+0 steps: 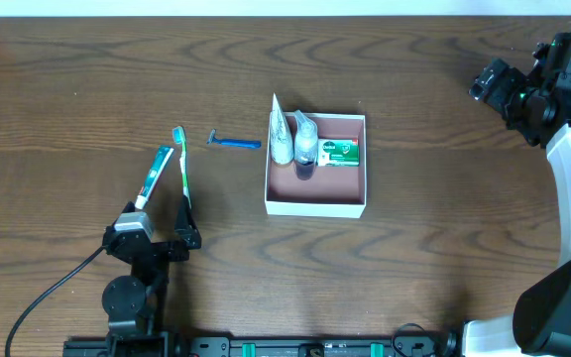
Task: Pack container
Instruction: 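Open the right gripper and withdraw it up and away, then move the left gripper to the green toothpaste tube and grasp it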
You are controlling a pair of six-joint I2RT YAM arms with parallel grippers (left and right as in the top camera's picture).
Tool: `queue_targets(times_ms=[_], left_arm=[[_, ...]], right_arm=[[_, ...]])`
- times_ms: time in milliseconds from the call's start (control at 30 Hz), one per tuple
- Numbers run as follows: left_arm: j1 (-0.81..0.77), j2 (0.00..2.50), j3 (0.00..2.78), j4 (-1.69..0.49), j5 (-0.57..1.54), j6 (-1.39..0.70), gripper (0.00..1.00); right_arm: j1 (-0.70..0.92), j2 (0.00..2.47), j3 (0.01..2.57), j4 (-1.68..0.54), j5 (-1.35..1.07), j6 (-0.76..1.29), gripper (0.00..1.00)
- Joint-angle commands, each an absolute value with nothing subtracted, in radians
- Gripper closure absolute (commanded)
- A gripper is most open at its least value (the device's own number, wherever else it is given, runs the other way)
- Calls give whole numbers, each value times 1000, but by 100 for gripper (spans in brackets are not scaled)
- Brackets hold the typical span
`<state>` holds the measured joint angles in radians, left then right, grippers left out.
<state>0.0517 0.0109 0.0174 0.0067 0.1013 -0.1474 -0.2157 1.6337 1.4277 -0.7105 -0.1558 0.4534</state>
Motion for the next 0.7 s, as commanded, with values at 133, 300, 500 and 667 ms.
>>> queue_targets(times_ms=[133, 300, 500, 667], left_arm=[[58, 67, 125, -36, 93, -253, 2], [58, 317, 417, -279, 93, -260, 2], [58, 712, 844, -588, 93, -186, 2], [58, 910, 1069, -781, 93, -88, 2]], right_arm=[[-223, 1620, 1443, -711, -149, 440, 1], [-223, 1620, 1443, -712, -149, 440, 1], [-222, 1620, 1443, -712, -149, 440, 1], [-223, 1620, 1443, -712, -149, 440, 1]])
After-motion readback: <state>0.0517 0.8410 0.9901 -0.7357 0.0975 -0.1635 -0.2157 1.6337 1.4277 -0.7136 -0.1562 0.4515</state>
